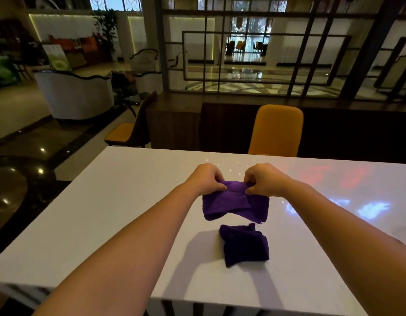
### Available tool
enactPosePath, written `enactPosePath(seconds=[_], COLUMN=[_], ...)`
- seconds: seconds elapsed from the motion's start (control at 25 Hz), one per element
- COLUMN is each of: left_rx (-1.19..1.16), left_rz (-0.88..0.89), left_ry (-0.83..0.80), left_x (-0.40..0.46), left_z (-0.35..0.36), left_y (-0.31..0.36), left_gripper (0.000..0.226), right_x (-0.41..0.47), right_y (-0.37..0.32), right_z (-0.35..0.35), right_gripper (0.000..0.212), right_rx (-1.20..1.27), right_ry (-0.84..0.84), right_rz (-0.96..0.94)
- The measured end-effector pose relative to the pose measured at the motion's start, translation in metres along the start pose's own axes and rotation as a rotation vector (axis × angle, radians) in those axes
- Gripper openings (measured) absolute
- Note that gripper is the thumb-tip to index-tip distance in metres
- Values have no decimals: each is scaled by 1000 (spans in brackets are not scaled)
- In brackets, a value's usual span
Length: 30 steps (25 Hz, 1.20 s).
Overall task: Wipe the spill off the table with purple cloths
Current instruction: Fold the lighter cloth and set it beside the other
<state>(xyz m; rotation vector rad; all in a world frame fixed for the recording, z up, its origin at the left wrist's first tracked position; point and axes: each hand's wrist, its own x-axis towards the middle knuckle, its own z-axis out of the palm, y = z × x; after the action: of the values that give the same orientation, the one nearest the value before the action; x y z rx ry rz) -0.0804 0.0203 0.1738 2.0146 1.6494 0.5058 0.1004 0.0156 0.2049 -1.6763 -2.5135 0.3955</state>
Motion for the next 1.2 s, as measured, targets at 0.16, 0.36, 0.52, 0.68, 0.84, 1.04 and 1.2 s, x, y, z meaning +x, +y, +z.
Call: enactPosePath(seconds=[0.16, 0.36, 0.52, 0.68, 0.84, 1.04, 1.2], left_rx=[16, -2, -81, -104, -99, -75, -50], left_rz=[-4, -46, -117, -159, -183, -211, -243], left_ry=[-16, -1, 40, 17, -24, -84, -121], left_x=[10, 27, 35, 38, 39, 42, 39], left_z=[28, 72, 115, 153, 191, 233, 257], left_y=[37, 83, 124, 140, 144, 140, 127], left_gripper=[23, 24, 24, 20, 17, 17, 15], right_x=[-12, -17, -26, -43, -56, -67, -71], right_y=[46, 112, 164, 202, 232, 257, 265], right_z=[-2, -9, -21, -5, 21, 54, 87], right_gripper=[21, 22, 21, 18, 18, 13, 10], right_rx=[25, -10, -54, -28, 14, 70, 92], right_ry=[-10, -73, -156, -210, -250, -270, -304], right_rz=[25, 0, -42, -65, -61, -25, -14])
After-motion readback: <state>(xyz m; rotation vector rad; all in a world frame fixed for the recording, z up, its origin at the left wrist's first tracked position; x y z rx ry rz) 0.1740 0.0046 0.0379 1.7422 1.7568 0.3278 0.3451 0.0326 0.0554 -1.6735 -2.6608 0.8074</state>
